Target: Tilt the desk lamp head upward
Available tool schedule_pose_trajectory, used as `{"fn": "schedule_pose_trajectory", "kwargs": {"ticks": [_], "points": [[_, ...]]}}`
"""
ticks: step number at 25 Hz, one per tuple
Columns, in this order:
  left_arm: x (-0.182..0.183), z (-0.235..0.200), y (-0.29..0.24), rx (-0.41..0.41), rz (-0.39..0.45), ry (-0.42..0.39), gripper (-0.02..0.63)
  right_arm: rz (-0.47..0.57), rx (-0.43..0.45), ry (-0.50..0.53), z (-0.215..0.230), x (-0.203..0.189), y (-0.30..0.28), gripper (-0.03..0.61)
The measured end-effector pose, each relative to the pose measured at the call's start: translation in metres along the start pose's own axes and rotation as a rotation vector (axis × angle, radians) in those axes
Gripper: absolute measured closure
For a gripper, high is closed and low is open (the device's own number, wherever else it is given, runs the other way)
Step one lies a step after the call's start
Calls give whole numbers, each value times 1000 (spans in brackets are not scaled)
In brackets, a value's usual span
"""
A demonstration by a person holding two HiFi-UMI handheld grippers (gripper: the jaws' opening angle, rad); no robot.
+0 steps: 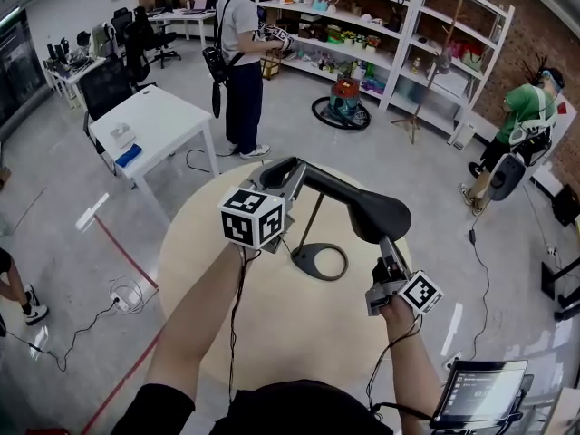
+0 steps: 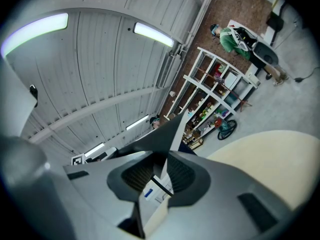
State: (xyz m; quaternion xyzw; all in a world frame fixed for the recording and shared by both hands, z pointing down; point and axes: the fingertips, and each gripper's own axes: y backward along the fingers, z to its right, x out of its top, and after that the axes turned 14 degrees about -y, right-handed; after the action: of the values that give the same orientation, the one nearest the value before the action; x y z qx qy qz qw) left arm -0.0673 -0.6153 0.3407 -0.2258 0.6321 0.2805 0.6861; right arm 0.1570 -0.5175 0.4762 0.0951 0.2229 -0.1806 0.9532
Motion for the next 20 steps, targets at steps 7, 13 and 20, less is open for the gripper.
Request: {"fn": "schedule_pose_trajectory", "kwargs": {"ticks": [7, 13, 20], "points": [[-11, -8, 3, 12, 25, 133, 552, 14, 31, 86, -22, 17, -1, 497], [-16, -10, 8, 19, 27, 171, 552, 17, 45, 112, -44, 24, 1, 500], [-26, -12, 7, 25, 25, 215, 552, 34, 52, 149, -54, 39, 0, 509]]}}
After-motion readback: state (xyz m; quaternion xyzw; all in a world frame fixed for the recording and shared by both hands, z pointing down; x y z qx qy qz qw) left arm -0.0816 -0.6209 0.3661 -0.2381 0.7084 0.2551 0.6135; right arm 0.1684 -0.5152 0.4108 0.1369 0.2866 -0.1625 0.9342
